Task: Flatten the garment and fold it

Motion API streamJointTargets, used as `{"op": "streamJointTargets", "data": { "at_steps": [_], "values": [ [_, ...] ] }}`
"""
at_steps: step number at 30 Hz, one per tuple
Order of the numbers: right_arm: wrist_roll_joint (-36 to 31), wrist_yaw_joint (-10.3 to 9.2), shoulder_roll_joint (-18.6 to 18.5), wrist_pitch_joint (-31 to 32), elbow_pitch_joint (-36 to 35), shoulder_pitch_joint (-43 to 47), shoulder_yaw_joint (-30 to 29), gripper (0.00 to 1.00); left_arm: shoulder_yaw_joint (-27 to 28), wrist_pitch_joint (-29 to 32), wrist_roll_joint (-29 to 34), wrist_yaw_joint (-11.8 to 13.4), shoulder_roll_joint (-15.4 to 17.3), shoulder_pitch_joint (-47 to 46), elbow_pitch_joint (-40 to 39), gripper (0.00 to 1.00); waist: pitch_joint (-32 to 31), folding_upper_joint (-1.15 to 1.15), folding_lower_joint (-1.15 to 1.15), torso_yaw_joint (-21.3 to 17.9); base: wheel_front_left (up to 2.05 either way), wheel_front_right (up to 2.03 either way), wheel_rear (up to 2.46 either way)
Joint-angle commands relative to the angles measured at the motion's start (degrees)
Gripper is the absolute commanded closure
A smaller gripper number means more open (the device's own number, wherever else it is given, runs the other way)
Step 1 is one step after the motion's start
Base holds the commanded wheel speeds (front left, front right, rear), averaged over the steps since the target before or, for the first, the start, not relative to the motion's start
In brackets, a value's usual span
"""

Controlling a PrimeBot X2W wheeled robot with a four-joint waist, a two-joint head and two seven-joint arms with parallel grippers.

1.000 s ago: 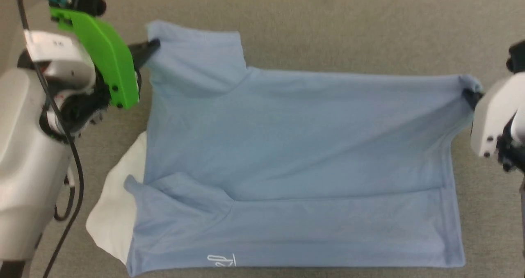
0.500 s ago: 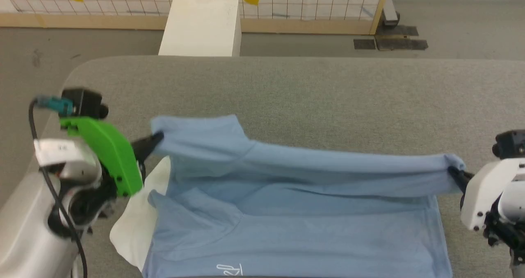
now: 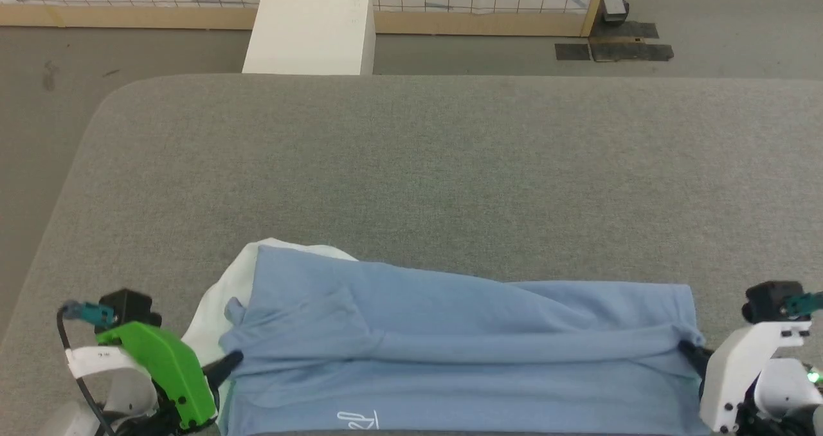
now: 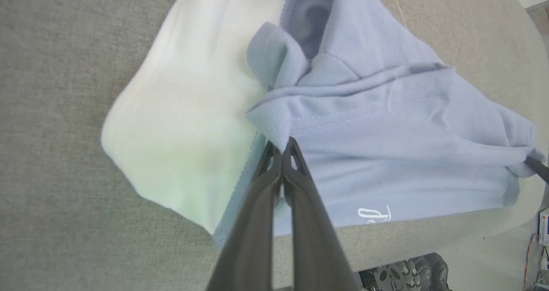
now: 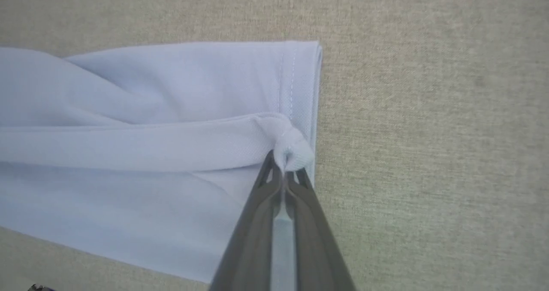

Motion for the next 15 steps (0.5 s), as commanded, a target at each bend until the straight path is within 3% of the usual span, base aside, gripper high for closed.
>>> {"op": "streamJointTargets", "data": {
  "at_steps": [1, 5, 6, 7, 8, 15],
  "values": [
    [-0.08, -0.09, 0.42, -0.13, 0.37, 0.81, 0.26, 1.0, 0.15, -0.16, -0.61, 0.1, -0.51, 0.91, 1.19, 1.0, 0.19, 0.22, 0.01, -0.1, 0.0, 0.0, 0.0],
    [-1.05, -0.09, 0.79, -0.33, 1.54, 1.25, 1.37, 1.0, -0.59, -0.03, -0.81, -0.23, -1.6, 0.58, 4.5, 1.0, 0.06, 0.22, 0.01, -0.3, 0.0, 0.0, 0.0],
    [-1.02, -0.09, 0.99, -0.56, 1.79, 1.15, 1.52, 0.84, -0.76, -0.15, -0.69, -0.34, -1.86, 0.26, 5.16, 1.0, -0.04, 0.22, 0.01, -0.34, 0.0, 0.0, 0.0],
    [-0.99, -0.09, 1.11, -0.71, 1.98, 1.04, 1.61, 0.13, -0.81, -0.26, -0.7, -0.41, -2.12, 0.03, 5.64, 0.61, -0.14, 0.22, 0.01, -0.37, 0.0, 0.0, 0.0],
    [-0.98, -0.09, 1.17, -0.7, 2.24, 0.9, 1.71, 0.0, -1.11, -0.15, -0.38, -0.43, -2.11, -0.28, 6.19, 0.0, -0.43, 0.22, 0.01, -0.44, 0.0, 0.0, 0.0],
    [1.63, -0.09, -0.29, -2.13, -1.18, 0.36, 0.49, 0.0, -1.61, 2.65, 0.83, 1.27, 0.46, -1.73, 5.26, 0.0, -3.62, 0.22, 0.01, -0.39, 0.0, 0.0, 0.0]
  ]
}}
